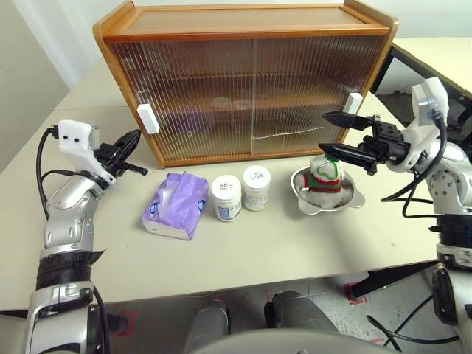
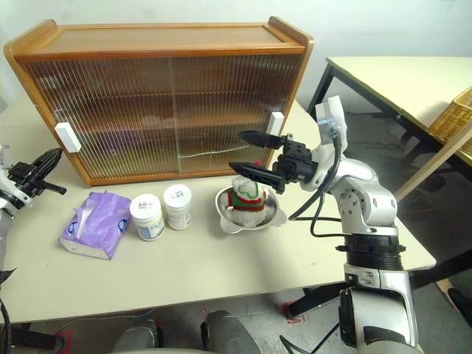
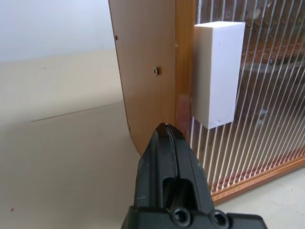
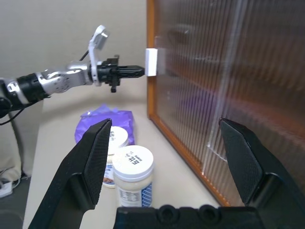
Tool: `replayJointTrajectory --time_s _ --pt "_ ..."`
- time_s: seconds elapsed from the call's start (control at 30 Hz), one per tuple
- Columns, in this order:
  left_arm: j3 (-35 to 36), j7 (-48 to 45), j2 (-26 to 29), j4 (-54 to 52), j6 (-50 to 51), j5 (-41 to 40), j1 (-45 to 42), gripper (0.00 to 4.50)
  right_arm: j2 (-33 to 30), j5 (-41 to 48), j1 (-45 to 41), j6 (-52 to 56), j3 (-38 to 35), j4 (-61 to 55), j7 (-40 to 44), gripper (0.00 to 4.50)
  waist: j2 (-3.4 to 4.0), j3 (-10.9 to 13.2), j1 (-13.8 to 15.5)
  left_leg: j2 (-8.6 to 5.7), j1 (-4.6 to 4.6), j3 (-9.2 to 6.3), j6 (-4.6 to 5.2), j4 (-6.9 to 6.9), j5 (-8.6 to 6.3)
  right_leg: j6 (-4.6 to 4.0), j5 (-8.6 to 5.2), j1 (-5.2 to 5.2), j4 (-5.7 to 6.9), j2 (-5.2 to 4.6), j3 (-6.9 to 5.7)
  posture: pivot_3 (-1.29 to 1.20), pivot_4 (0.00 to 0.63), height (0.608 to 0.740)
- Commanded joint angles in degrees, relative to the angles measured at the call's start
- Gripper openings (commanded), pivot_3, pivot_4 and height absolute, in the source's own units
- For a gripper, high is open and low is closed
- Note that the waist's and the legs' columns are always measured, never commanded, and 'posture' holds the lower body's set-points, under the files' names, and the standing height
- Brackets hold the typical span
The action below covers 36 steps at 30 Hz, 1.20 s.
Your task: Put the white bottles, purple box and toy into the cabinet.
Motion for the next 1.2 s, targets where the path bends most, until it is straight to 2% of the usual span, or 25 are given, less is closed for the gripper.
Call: replayJointTrajectory --time_s 0.03,0.53,1.0,1.2 --pt "-1.7 -1.1 -0.6 1.8 -1.0 1.0 -2.2 0.01 -0.3 0.6 0.3 0.5 0.7 -2.0 -0.1 4.50 0.00 0.0 0.2 0.00 -0.03 -0.14 0.00 0.06 0.00 0.01 0.02 0.00 0.00 -0.01 0.00 -0.15 0.008 0.740" --pt "-5.4 -2.8 -3.1 2.8 -1.4 2.7 -5.5 0.01 0.1 0.7 0.7 0.5 1.1 -2.9 -0.5 4.50 -0.12 -0.1 1.6 -0.14 -0.33 -0.48 0.13 0.25 0.05 0.21 0.05 -0.05 -0.04 -0.22 -0.09 -0.16 0.009 0.740" --pt "-5.2 -1.5 -3.3 -7.3 2.8 1.7 -2.1 0.01 -0.5 0.4 0.0 0.7 1.5 -1.9 0.3 4.50 -0.13 -0.1 2.1 -0.18 -0.52 -0.40 0.26 0.29 0.08 0.37 0.07 -0.13 -0.11 -0.25 -0.09 -0.15 0.015 0.740" --pt "-5.5 -1.3 -3.4 -8.2 4.3 1.8 -2.9 0.01 -0.9 0.2 0.0 0.7 1.6 -1.9 0.4 4.50 -0.13 -0.1 2.0 -0.20 -0.48 -0.40 0.32 0.31 0.10 0.37 0.11 -0.12 -0.10 -0.29 -0.03 -0.15 0.015 0.740"
